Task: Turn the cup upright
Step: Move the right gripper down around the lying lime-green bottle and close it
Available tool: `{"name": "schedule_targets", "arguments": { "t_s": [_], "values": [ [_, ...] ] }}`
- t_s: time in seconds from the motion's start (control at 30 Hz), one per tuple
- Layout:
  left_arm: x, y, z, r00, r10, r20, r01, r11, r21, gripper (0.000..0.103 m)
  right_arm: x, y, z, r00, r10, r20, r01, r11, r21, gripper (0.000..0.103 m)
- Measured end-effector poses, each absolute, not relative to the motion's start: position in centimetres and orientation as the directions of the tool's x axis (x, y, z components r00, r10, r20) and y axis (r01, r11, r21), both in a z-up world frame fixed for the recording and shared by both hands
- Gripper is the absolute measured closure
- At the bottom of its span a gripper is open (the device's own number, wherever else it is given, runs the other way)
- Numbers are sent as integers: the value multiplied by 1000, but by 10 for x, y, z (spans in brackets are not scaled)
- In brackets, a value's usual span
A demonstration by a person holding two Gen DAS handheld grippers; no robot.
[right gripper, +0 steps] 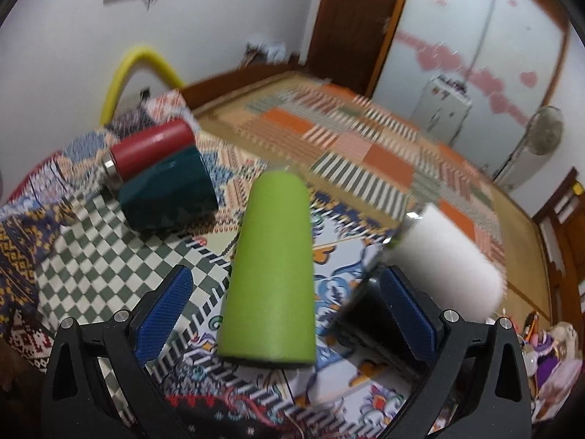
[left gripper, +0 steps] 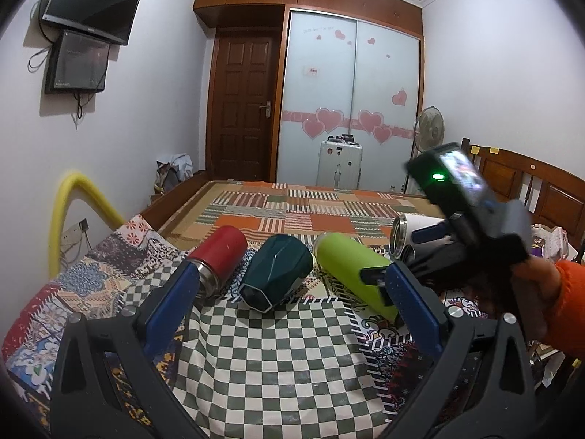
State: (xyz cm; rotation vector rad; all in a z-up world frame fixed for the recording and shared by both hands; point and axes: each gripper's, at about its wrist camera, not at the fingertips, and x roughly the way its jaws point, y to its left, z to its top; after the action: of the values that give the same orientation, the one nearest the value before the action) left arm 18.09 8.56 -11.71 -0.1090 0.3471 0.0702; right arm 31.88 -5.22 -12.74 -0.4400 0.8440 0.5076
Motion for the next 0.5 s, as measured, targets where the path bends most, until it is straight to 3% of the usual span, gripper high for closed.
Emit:
{"name": "schedule_targets", "arguments": {
  "t_s": [0.2, 0.3, 0.37, 0.5],
  "values": [
    [186, 85, -129, 933, 51, -357, -88, 992, -88, 0, 342, -43, -145, 451, 226, -863, -606, 787, -111, 4],
    [187, 88, -132, 930, 47, -364, -86, 992, -92, 0, 349, -43, -152, 391, 221, -893, -614, 786, -74, 13],
    [188, 89, -134, 929, 45, -368, -88, 991, -100, 0, 354, -42, -156, 351, 224, -909, -615, 787, -43, 25],
    [189, 95, -137, 927, 46, -373, -94, 989, -114, 0, 359, -39, -160, 337, 205, -919, -625, 779, -55, 29]
  ]
}}
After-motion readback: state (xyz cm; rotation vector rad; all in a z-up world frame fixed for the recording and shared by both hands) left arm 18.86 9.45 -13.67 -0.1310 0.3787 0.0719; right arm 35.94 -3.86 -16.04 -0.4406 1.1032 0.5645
